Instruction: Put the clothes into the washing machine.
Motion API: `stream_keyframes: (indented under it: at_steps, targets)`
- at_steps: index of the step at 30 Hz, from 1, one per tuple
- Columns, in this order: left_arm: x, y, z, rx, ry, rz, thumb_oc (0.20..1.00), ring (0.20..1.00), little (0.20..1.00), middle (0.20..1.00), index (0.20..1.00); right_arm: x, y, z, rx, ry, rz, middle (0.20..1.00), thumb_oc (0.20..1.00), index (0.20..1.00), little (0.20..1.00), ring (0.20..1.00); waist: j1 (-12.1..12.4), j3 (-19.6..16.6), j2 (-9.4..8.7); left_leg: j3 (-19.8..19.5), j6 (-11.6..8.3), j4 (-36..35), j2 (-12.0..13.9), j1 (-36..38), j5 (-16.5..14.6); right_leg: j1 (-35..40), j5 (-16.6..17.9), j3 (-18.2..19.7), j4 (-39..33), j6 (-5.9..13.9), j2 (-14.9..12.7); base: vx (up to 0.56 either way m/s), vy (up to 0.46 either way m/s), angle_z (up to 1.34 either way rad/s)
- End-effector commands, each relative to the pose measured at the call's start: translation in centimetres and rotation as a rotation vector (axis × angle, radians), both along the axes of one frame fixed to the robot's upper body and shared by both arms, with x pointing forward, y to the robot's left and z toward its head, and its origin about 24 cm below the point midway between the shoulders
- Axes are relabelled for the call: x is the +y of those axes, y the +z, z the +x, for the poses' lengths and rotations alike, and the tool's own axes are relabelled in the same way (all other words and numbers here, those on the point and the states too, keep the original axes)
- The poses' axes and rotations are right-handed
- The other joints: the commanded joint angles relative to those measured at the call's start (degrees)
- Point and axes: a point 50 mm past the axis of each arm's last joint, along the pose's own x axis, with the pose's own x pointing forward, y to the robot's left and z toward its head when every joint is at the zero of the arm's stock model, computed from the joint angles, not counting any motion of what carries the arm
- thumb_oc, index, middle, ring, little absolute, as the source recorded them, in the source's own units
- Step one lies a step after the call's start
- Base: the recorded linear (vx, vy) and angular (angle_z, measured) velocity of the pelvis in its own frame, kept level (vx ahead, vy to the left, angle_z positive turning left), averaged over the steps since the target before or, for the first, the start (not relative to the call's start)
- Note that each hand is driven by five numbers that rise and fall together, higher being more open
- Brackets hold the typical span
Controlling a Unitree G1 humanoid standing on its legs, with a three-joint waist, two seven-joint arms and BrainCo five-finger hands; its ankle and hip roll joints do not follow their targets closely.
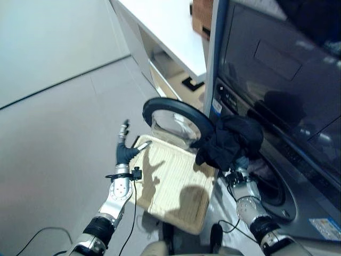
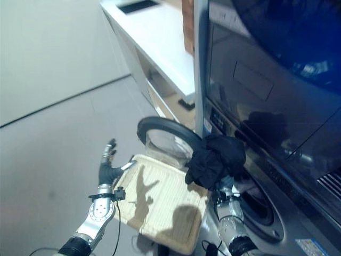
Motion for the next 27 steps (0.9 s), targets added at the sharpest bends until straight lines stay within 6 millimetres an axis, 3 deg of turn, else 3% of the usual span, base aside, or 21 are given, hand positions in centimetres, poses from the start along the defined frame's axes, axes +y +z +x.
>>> stream_keyframes:
  at_steps: [1, 2, 4, 9, 12, 20, 27]
  targets:
    - [0.4, 3.0, 0.9, -0.158, 0.008, -0.002, 1.0, 1.0, 1.0, 1.0, 1.0, 2.5, 4.2, 0.9, -0.224, 0.043, 0.023, 0.2, 0.2, 0.2, 0.2, 0.2, -0.9, 0.2, -3.67, -2.1, -0.29, 4.6, -5.0, 1.9, -6.9, 1.9, -5.5, 1.2, 6.2, 1.94, -2.5, -0.29, -0.016, -0.03]
    - [-0.3, 3.7, 1.5, -0.18, 0.009, 0.013, 1.0, 1.0, 1.0, 1.0, 1.0, 2.9, 5.9, 1.5, -0.277, 0.047, 0.005, 0.2, 0.2, 0.2, 0.2, 0.2, -1.4, 2.9, -3.4, -1.7, -0.21, 7.6, -5.1, -2.0, -7.1, -2.5, -6.3, 1.0, 10.4, 1.89, -2.7, -0.22, -0.019, 0.02]
    - [-0.6, 4.4, 1.8, -0.202, 0.004, 0.014, 1.0, 1.0, 1.0, 1.0, 1.0, 3.2, 7.0, 1.8, -0.308, 0.048, -0.006, 0.2, 0.2, 0.2, 0.2, 0.2, -1.5, 4.4, -3.18, -1.3, 0.02, 9.2, -5.3, -4.8, -7.0, -6.2, -6.7, 0.7, 13.7, 2.16, -3.2, -0.24, -0.018, 0.05]
    - [-2.3, 6.6, 3.2, -0.277, -0.012, 0.014, 1.0, 1.0, 1.0, 1.0, 1.0, 4.0, 9.8, 3.0, -0.378, 0.05, -0.019, 0.2, 0.2, 0.2, 0.2, 0.2, -1.4, 7.7, -3.27, -0.7, 0.24, 15.0, -6.5, -11.8, -8.2, -13.9, -7.6, -0.1, 20.3, 2.74, -4.4, -0.18, -0.025, 0.04]
    - [-2.9, 7.7, 3.8, -0.309, -0.029, 0.004, 1.0, 1.0, 1.0, 1.0, 1.0, 4.0, 10.8, 3.6, -0.391, 0.051, -0.015, 0.2, 0.2, 0.2, 0.2, 0.2, -1.2, 7.7, -3.1, 0.1, 0.3, 18.2, -6.8, -16.8, -9.1, -19.0, -8.4, -0.9, 23.8, 2.97, -5.0, -0.12, -0.018, 0.05]
    - [-4.4, 10.6, 3.9, -0.438, -0.085, -0.035, 1.0, 1.0, 1.0, 1.0, 1.0, 3.6, 11.9, 4.7, -0.393, 0.066, 0.046, 0.2, 0.2, 0.2, 0.2, 0.2, -0.9, 7.7, -1.99, 1.9, 0.27, 21.8, -6.6, -26.3, -10.2, -29.2, -8.5, -1.5, 27.5, 3.36, -6.2, -0.05, -0.001, -0.05]
    - [-5.3, 11.8, 3.2, -0.503, -0.121, -0.047, 1.0, 1.0, 1.0, 1.0, 1.0, 2.0, 12.6, 5.1, -0.425, 0.034, 0.236, 0.2, 0.2, 0.2, 0.2, 0.2, -0.7, 7.7, -0.84, 2.3, 0.43, 23.5, -7.1, -30.5, -10.6, -33.8, -8.6, -1.7, 29.5, 3.43, -6.5, -0.01, 0.003, -0.02]
